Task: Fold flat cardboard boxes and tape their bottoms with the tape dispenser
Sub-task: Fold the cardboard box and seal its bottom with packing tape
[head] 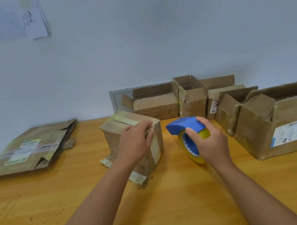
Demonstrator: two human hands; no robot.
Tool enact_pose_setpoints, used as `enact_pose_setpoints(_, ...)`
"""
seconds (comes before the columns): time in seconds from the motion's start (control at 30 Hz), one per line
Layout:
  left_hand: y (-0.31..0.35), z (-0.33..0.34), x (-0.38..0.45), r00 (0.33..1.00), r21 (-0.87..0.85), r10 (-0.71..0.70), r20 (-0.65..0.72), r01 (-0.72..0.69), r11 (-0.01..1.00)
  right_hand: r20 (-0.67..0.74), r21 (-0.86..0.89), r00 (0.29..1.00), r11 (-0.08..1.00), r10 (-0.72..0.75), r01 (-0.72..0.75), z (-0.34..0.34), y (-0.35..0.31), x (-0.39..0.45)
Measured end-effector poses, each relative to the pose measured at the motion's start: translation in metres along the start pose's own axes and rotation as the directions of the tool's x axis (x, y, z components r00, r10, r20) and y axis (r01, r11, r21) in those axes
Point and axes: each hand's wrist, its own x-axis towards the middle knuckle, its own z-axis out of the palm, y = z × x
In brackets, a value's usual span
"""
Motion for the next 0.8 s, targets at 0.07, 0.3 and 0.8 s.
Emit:
enact_pose_setpoints(0.07, -0.006, -0.005, 0.001, 0.994, -0.016, 0.094, 0.059, -0.093, 0.996, 0.001, 0.025, 1.000, 0.999, 0.026, -0.026, 0.005, 0.002, -0.001)
enact_pose_setpoints(0.3, -0.023, -0.017, -0.005, 0.982, -0.062, 0.170, 0.083, -0.165, 0.984, 0.007, 0.083, 1.000, 0.997, 0.007, -0.007, 0.014, 0.009, -0.007)
enact_pose_setpoints(0.8, -0.026, -0.039, 0.003, 0.927, -0.007, 0.206, 0.313, -0.215, 0.977, -0.020, 0.113, 1.000, 0.994, -0.010, 0.013, 0.011, 0.013, -0.015)
